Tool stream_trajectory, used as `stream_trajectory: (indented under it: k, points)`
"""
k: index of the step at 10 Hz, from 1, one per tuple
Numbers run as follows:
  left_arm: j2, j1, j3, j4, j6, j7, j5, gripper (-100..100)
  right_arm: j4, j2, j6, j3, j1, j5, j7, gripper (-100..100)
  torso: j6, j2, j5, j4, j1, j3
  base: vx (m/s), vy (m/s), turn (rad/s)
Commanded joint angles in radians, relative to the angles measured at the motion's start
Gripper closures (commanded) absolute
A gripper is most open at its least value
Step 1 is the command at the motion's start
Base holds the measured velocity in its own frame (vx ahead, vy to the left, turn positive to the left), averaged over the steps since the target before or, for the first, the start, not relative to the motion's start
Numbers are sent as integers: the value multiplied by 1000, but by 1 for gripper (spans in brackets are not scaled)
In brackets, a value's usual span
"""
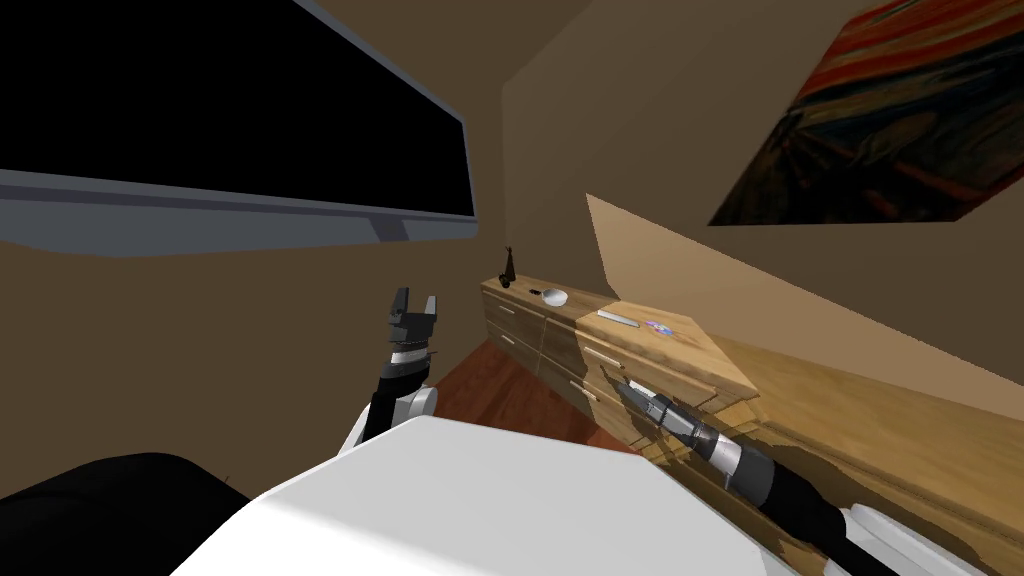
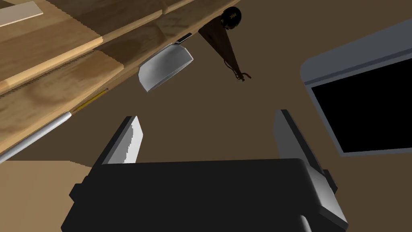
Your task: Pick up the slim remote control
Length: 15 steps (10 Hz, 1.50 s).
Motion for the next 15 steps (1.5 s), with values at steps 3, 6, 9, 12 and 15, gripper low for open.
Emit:
stream_trajectory:
  k: [3,6,9,12,15]
  points:
    - [0,0,0,0,0,0,0,0,70,-107,-22,18,13,30,0,-100,0,-1,0,0,-1,0,21,-16,162]
    - [0,0,0,0,0,0,0,0,112,-183,-31,32,18,50,-2,-100,1,-2,0,0,-1,-1,29,-18,125]
    - [0,0,0,0,0,0,0,0,197,-281,-45,64,27,91,-7,-100,1,-1,0,0,-1,-1,34,-20,212]
    - [0,0,0,0,0,0,0,0,238,-362,-50,82,29,110,-10,-100,2,-1,0,0,0,-1,31,-23,106]
    - [0,0,0,0,0,0,0,0,278,-452,-55,100,32,129,-13,-100,1,-3,0,-1,-2,-2,50,-35,187]
